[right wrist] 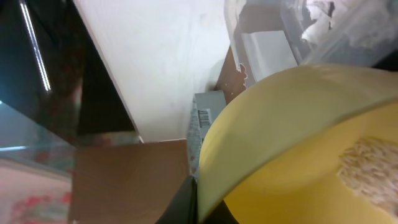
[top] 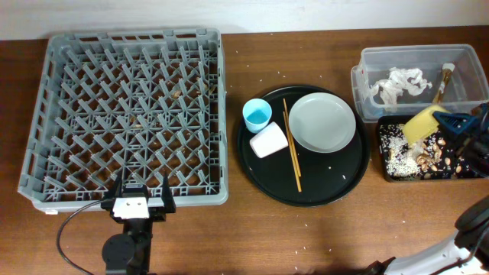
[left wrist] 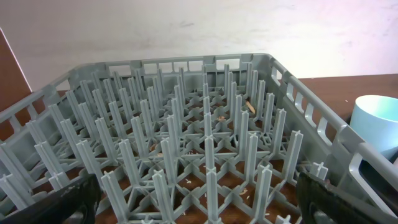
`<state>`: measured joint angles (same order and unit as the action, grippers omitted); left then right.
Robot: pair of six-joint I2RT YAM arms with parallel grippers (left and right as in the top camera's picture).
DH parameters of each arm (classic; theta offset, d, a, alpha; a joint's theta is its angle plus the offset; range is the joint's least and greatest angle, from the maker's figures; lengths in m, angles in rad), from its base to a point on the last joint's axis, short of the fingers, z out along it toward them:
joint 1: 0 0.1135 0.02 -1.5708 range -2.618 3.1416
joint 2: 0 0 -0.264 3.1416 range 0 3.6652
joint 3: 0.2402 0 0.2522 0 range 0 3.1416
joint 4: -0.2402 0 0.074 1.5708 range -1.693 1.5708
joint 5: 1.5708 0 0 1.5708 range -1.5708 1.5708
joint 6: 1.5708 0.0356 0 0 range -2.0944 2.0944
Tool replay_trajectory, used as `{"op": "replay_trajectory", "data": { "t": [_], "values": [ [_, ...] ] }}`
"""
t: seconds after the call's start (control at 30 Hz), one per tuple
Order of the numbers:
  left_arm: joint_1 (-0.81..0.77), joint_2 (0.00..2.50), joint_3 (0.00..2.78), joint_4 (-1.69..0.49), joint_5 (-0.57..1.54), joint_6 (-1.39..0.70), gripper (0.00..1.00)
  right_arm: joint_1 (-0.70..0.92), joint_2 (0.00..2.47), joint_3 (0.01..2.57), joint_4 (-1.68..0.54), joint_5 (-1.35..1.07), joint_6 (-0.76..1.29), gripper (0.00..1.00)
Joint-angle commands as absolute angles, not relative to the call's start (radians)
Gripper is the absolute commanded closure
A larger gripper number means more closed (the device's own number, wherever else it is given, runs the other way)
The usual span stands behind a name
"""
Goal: Sort waste into correct bins and load items into the dishwasher rack
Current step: 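Tip the yellow bowl's food scraps into the black tray, then set the yellow bowl back down on the black tray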
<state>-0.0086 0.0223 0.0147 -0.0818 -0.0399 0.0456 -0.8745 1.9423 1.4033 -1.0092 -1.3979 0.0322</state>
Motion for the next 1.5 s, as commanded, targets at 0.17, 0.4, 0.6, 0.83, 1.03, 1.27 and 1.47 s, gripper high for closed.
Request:
{"op": "replay_trajectory", "data": {
  "t": [0.17,0.4,0.6,0.83,1.03,1.27,1.47],
  "values": [
    [-0.003,0.017,0.009,-0.081,-0.032,0.058,0.00,-0.878,1.937,1.399,-1.040,-1.552,0.049,0.96],
    [-0.003,0.017,0.009,-0.081,-0.033,0.058,0.00,-0.878,1.937,1.399,-1.056,-1.552,0.022,0.96],
    [-0.003,0.017,0.009,-0.081,-0.033,0.058,0.00,-0.795,1.884,1.399,-1.316,-1.492,-0.295,0.96],
    [-0.003,0.017,0.009,-0.081,-0.033,0.058,0.00,-0.327,1.787,1.399,-1.349,-0.926,-0.244,0.96],
    [-0.003,0.017,0.009,-0.081,-0.033,0.058,0.00,0.086,1.792,1.398,-1.271,-0.184,0.178,0.96],
    [-0.003,0.017,0.009,-0.081,-0.033,0.058,0.00,0.249,1.792,1.279,-1.188,-0.096,0.245,0.80],
    [-0.003,0.017,0.009,-0.081,-0.033,0.058,0.00,0.228,1.790,1.412,-1.150,-0.138,0.221,0.70]
  ]
}}
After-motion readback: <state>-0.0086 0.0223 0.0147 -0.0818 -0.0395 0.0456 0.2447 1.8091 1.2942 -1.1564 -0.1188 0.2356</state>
